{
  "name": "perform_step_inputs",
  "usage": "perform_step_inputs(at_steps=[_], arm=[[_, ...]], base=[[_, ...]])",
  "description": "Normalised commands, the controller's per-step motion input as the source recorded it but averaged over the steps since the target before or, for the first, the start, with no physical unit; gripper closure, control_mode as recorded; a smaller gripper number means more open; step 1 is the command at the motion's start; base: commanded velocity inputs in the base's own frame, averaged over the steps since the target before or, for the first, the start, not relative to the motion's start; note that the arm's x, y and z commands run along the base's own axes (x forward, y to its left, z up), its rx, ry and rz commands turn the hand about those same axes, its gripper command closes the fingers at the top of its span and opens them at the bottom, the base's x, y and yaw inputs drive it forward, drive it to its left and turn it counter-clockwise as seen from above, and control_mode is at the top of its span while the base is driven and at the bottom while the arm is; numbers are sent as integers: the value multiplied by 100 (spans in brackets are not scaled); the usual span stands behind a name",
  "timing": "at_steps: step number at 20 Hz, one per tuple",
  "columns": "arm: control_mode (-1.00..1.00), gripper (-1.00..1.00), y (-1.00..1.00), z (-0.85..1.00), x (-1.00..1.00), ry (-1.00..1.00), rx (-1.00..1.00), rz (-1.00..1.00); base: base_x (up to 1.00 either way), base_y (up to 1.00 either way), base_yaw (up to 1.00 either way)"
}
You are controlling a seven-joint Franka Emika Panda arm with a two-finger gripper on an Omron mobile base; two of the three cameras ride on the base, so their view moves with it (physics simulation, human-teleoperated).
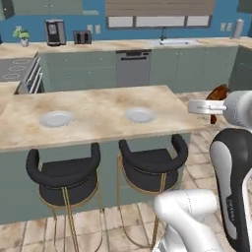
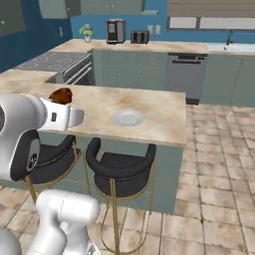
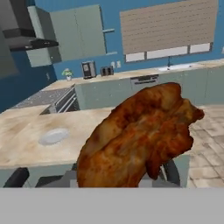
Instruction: Transport the chicken drumstick and carrot to the fridge. Place the chicken drumstick on the rack containing meat and place the carrot on the rack containing the vegetable, ensuring meats and vegetables are on different racks.
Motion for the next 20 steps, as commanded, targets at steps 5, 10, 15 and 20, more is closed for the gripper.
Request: perform_step_inputs(at_steps=[5,10,15,20], arm=[[100,100,0,0,0,0,0,0],[100,100,0,0,0,0,0,0],[100,100,0,0,0,0,0,0],[100,100,0,0,0,0,0,0]], base=[[-5,-17,-88],[0,0,-95],[10,-13,-85],[74,-30,-45]])
